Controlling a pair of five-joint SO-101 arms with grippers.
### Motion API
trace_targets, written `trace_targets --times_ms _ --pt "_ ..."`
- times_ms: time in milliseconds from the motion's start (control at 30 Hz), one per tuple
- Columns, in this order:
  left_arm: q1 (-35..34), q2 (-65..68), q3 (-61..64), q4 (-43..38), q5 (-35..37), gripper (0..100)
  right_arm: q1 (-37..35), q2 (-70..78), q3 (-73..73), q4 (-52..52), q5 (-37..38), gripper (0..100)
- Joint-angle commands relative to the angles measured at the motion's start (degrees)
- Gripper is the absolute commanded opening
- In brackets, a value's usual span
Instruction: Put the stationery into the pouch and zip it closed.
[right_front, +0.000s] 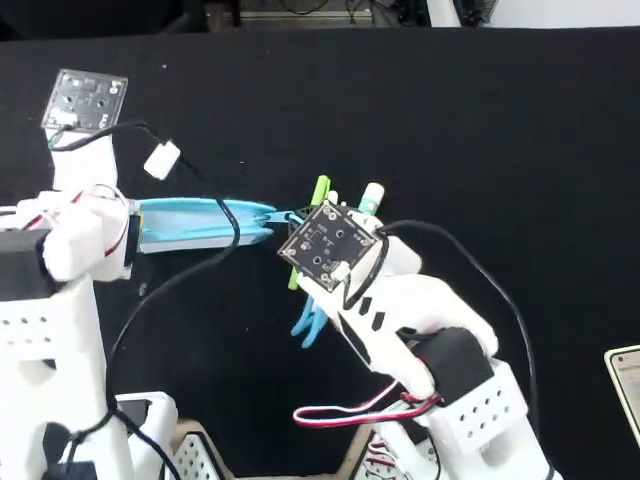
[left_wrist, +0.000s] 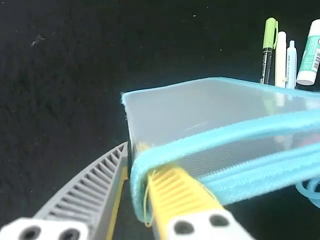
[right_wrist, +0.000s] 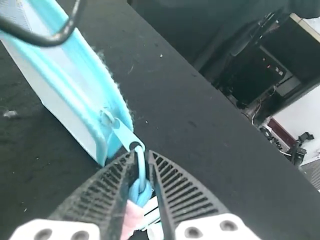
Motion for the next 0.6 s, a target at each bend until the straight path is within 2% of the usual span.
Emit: trace_targets --times_ms 0,100,400,567 --pt "-0.66 -5.71 1.27 -0.18 -0.18 3 0.62 -0.22 0.75 -3.78 0.44 1.1" --pt "-0.75 -9.14 5.05 -1.23 -0.18 3 0.88 -0.31 0.84 -3.34 0.44 1.1" --pt "-0.84 -13.89 23.78 -16.00 -0.18 3 0.62 -0.13 1.27 -2.90 -0.88 1.7" --pt "-0.75 -14.51 26.15 -18.29 -0.18 3 0.62 0.13 -4.35 7.82 -8.79 17.1"
